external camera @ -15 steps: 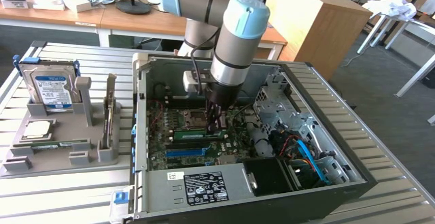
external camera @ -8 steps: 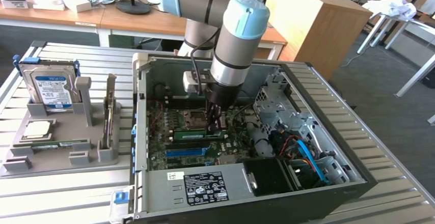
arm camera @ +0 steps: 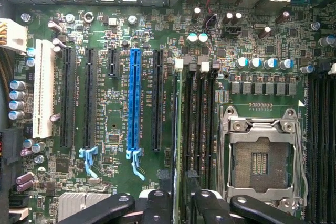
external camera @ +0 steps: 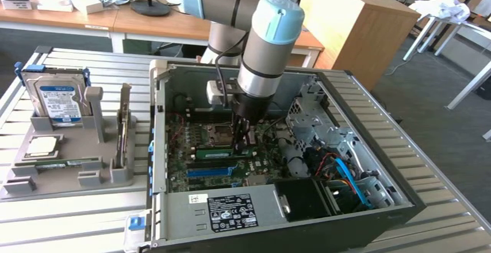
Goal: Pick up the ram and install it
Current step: 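Insert the ram into the slot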
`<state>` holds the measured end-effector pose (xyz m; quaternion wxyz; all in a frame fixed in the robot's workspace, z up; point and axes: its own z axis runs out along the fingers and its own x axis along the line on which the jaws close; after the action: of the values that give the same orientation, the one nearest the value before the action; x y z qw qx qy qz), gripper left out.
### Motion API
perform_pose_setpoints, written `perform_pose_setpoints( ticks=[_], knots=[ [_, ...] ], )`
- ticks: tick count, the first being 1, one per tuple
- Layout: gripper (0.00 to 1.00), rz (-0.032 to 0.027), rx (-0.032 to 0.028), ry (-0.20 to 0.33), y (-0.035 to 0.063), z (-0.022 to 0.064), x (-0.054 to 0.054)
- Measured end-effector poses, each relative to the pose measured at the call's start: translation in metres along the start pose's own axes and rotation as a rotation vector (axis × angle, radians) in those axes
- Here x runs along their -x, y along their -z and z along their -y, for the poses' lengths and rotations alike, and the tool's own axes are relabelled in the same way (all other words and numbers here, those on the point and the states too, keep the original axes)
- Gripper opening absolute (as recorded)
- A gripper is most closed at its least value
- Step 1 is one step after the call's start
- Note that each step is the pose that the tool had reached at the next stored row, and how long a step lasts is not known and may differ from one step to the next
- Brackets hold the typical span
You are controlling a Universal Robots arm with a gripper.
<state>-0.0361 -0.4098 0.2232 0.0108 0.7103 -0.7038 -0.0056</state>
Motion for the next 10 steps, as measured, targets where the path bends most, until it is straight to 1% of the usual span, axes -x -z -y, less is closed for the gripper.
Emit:
perform_pose_setpoints(
  ticks=[6,8,10],
  knots=[
    [0.25,0.0001,0.0000,0.000,0.0003,0.0000,0.0000],
    [0.25,-0.0002,0.0000,0.000,0.0019,-0.0001,-0.0001],
    [0.25,0.0000,-0.0001,0.000,0.0059,-0.0002,-0.0001]
  ],
)
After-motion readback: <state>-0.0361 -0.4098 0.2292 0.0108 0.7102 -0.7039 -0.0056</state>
